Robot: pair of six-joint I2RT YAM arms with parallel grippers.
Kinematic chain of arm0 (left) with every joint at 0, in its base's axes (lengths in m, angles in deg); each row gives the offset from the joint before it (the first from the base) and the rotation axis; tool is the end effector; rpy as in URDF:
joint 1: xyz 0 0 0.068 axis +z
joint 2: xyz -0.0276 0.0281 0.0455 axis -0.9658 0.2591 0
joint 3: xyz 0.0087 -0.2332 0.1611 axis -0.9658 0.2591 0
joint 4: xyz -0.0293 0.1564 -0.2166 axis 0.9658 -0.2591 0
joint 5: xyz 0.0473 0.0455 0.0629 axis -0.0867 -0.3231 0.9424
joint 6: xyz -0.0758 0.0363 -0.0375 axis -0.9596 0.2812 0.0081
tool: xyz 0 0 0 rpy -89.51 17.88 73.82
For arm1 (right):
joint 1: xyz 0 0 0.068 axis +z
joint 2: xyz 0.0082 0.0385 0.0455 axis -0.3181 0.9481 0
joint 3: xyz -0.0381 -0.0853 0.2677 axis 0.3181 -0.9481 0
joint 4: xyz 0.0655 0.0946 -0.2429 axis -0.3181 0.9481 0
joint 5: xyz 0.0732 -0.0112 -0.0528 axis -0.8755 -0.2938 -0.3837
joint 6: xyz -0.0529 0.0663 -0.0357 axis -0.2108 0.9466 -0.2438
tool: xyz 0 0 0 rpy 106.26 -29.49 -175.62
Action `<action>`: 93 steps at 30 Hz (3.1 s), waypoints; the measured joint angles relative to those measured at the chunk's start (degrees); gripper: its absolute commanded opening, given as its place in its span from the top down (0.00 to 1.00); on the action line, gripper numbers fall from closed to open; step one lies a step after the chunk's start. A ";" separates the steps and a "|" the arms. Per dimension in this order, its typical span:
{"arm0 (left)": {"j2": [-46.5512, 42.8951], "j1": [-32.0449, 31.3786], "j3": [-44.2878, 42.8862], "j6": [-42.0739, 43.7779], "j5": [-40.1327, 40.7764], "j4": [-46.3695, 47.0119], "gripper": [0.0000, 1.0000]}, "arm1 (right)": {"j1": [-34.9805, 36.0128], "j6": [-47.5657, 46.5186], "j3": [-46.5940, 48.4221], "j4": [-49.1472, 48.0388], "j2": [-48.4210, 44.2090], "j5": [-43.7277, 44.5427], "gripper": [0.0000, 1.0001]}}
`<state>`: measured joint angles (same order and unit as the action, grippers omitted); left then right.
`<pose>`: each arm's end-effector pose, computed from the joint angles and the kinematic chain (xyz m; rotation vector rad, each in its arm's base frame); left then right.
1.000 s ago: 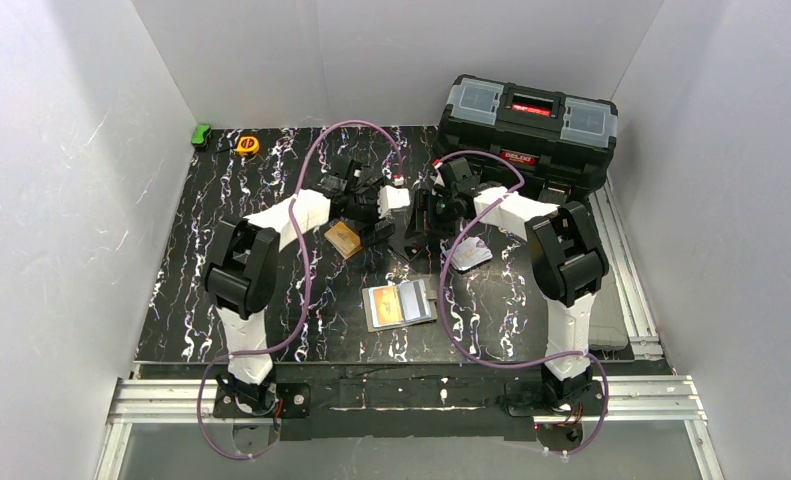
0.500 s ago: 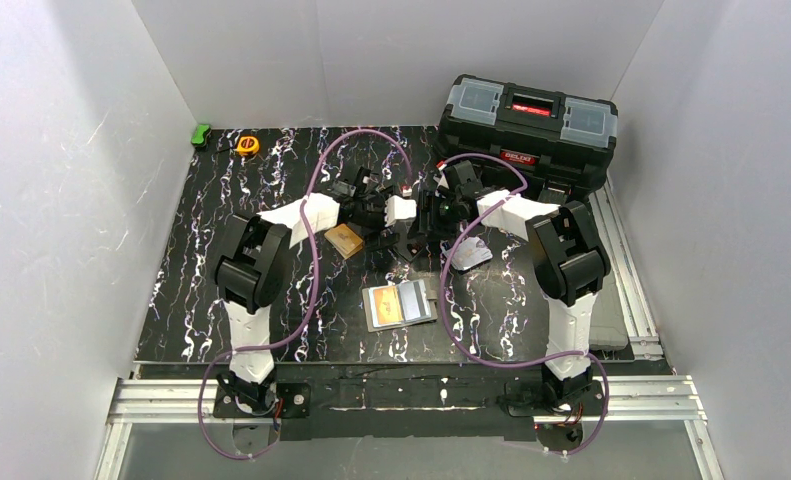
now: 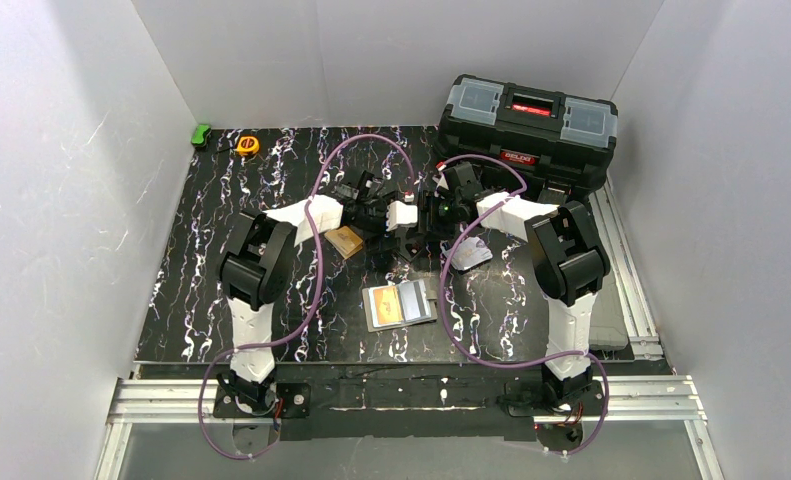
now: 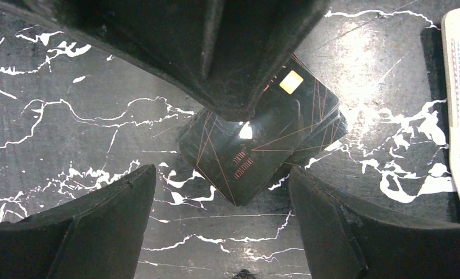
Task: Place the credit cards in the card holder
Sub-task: Pick up the credit card from the center of the board.
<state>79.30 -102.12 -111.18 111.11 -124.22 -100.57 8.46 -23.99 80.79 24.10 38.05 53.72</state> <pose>0.3923 -0.2551 0.1475 1.7346 1.4734 -0.4712 0.4029 0.2386 0.1337 -0.1145 2.5448 0.8684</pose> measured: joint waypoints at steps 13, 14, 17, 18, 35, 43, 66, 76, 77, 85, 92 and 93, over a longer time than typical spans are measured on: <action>0.07 0.00 -0.02 2.05 -0.42 -2.47 0.17 | 0.00 0.22 -0.59 -0.94 0.00 -0.24 0.41; 0.07 0.00 -0.02 1.92 -0.44 -2.45 0.17 | 0.00 0.22 -0.61 -1.01 0.00 -0.26 0.41; 0.07 0.00 -0.17 1.73 -0.46 -2.45 0.17 | 0.00 0.22 -0.70 -1.16 0.00 -0.37 0.41; 0.07 0.00 -0.24 1.64 -0.57 -2.47 0.17 | 0.00 0.22 -0.72 -1.18 0.00 -0.42 0.42; 0.94 0.00 -1.73 0.42 -1.36 -2.51 0.19 | 0.22 0.22 -0.92 -1.49 0.04 -1.57 0.41; 0.98 0.00 -1.77 -0.72 -1.27 -1.84 0.19 | 0.46 0.79 -1.79 -3.02 0.04 -2.75 0.42; 3.76 0.17 -5.22 -3.30 -1.51 -1.11 0.21 | -0.07 2.45 -5.38 -7.91 -0.87 -4.11 0.43; 4.70 0.33 -6.25 -4.57 -1.16 0.42 0.22 | -0.79 3.48 -7.52 -10.03 -1.70 -4.90 0.43; 4.70 0.33 -6.25 -4.59 -1.16 0.39 0.22 | -0.81 3.52 -7.54 -10.05 -1.70 -4.87 0.44; 4.70 0.28 -6.29 -4.42 -1.22 0.02 0.22 | -1.92 4.74 -7.56 -9.70 -1.70 -4.24 0.45; 4.63 0.94 -6.54 -5.88 -1.25 -1.53 0.23 | -2.29 5.60 -7.52 -10.23 -1.84 -3.23 0.40; 4.63 1.14 -6.60 -5.97 -1.25 -1.86 0.23 | -2.32 5.60 -7.52 -10.38 -1.86 -3.13 0.39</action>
<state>83.93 -100.98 -117.78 105.14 -125.47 -102.43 6.14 -18.39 73.27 13.72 36.19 50.60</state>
